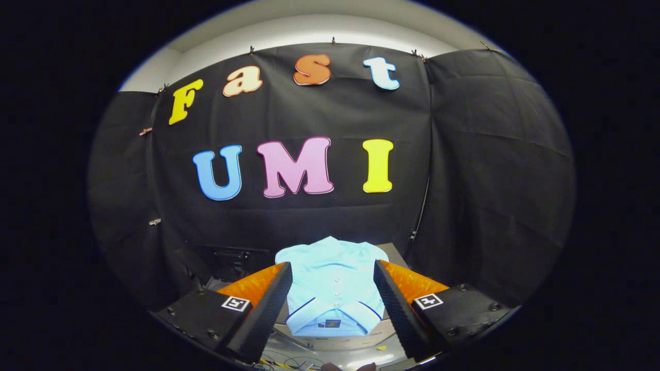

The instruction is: Put the clothes into the washing machine and then close the washing machine lid.

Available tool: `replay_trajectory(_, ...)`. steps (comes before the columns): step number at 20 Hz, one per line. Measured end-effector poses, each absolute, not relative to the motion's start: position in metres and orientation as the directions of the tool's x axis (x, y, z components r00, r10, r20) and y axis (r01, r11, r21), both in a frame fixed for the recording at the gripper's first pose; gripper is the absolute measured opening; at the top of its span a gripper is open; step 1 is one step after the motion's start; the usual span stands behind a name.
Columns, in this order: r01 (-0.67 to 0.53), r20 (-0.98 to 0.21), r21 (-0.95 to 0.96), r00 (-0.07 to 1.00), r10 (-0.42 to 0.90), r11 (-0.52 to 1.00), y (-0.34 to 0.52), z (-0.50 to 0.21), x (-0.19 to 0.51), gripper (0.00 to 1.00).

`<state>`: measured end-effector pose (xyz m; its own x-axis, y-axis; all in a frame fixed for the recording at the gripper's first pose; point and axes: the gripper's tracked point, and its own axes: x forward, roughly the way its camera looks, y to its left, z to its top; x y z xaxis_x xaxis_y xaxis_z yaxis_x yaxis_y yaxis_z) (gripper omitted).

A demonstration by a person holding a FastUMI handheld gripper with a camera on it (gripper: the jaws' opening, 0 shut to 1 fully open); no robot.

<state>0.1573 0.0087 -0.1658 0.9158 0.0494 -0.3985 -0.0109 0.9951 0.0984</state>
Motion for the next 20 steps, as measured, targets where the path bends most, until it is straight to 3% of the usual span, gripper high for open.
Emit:
replay_trajectory(14,0.011,-0.700,0.108,0.711,0.068,0.994,0.012,-0.335,0.278,0.99)
replay_trajectory(20,0.038,-0.760,0.056,0.650,0.017,0.998,0.018,-0.383,0.286,0.98)
